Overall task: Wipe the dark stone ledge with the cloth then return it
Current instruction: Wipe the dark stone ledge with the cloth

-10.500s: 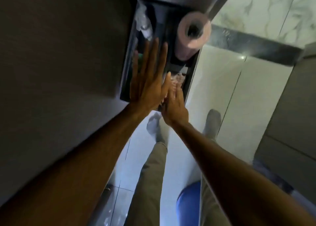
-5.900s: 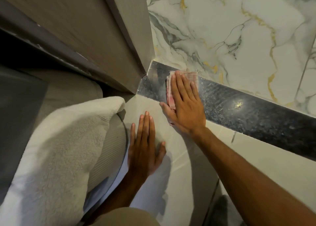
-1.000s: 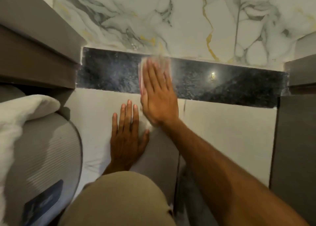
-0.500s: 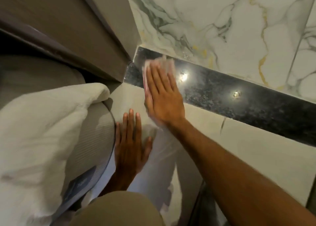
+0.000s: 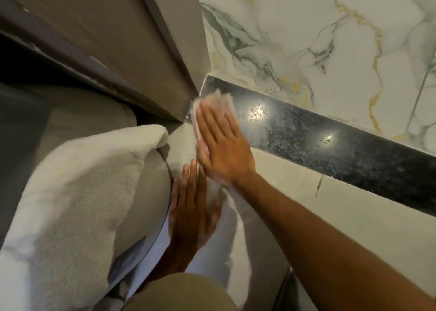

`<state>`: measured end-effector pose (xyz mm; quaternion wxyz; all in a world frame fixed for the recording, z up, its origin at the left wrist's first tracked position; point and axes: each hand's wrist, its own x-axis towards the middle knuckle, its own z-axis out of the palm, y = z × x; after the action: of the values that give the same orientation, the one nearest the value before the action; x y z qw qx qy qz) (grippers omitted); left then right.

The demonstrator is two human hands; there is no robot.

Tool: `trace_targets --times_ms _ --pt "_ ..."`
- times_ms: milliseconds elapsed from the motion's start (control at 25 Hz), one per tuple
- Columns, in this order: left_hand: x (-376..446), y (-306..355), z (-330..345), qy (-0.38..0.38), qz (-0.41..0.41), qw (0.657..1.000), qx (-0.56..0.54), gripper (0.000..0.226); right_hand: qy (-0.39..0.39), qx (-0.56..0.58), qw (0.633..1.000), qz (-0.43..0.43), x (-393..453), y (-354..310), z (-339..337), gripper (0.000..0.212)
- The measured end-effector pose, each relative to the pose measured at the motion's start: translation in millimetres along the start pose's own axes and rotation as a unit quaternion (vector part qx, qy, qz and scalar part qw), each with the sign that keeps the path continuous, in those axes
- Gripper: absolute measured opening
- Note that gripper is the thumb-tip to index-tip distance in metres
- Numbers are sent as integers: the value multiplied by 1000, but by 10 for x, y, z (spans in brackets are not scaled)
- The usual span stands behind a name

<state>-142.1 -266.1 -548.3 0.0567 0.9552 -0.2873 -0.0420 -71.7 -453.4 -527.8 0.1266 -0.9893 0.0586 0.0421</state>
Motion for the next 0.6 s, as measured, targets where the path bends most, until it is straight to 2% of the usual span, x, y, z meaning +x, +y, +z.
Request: trace_targets --times_ms 80,120,200,280,320,360,440,520,600 --pt "5 7 -36 -4 6 1000 -2 81 -41 -18 995 -88 -446 286 -39 74" --pt "6 11 -48 -14 5 1000 0 81 -38 -24 994 -99 -511 485 -71 74" --pt "6 4 -40 -30 2 1000 8 83 -9 -21 1000 -16 -285 726 -145 76" --pt "11 -31 -3 -38 1 999 16 84 38 0 993 115 206 584 -183 77" --pt "12 -46 12 -37 2 999 16 84 44 13 989 138 405 395 -169 79" --pt "6 -46 23 -33 2 999 12 83 43 19 991 123 500 197 -131 81" --pt "-2 -38 37 -23 1 1000 -2 81 18 12 999 24 349 35 -26 80" --pt "-20 -50 31 -23 9 1000 -10 78 -5 9 999 -51 -87 203 -9 73" --pt "-18 -62 32 -38 10 999 -5 79 18 42 997 -63 -498 399 -43 63"
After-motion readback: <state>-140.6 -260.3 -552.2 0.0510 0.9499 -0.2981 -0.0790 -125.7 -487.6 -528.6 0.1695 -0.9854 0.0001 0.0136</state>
